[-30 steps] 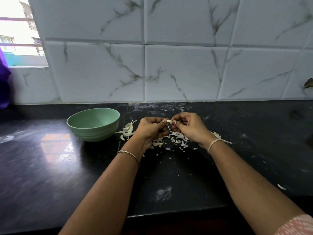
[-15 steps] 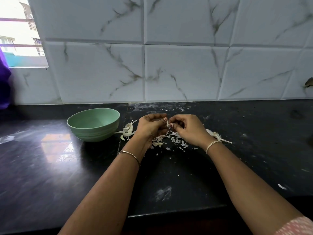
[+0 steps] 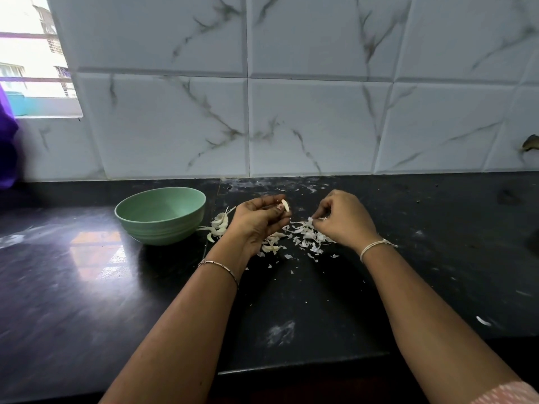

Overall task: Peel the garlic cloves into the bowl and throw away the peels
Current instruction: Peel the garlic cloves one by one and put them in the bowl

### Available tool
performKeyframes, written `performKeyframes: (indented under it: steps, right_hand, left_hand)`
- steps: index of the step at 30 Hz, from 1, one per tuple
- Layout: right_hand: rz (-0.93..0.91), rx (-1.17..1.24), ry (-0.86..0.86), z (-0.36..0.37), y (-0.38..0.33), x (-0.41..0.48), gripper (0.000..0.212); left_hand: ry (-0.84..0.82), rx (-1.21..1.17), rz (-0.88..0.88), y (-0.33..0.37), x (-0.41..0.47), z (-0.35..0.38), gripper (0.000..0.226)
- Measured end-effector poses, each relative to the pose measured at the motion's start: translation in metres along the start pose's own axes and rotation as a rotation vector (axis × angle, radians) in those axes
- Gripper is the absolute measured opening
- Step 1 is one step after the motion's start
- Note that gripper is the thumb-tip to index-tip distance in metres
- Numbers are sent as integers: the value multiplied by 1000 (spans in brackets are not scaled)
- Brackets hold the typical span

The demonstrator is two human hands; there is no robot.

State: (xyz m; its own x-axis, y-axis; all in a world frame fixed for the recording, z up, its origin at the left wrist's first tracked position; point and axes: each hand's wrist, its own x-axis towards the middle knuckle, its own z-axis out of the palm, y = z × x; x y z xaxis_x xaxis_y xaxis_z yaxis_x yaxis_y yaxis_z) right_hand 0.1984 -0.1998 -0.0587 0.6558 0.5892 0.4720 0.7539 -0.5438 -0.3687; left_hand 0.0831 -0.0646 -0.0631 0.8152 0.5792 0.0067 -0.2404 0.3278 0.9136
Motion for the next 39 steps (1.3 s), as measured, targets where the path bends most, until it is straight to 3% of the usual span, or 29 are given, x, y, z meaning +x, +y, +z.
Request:
performKeyframes:
  steps: [4,6,10,15,19,31,39]
  right_hand:
    - [-28,94,3,0,2,1,23]
    - [-12,358,-27,1,-3,1,15]
    - [221,952,-152,3,-18,-2,5]
    - [369,1115,-214,6,-24,-4,8]
    - [436,1281,-258,3,-24,-1,5]
    - [482,1429,-342,-4,-21,-2,8]
    - [425,1246,-241,-3,-22,-2,8]
  left_hand:
    - [-16,6,-17,0,0,1,17]
    - [-16,18,-3,-1,1,1,17]
    - [-28,148,109,-5,1,4,13]
    - [-54,370,268,-10,3,5,14]
    - [-39,412,300,-10,5,4,13]
    - [-62,372,292,-12,7,3,10]
    - [-20,508,316,-12,9,1,11]
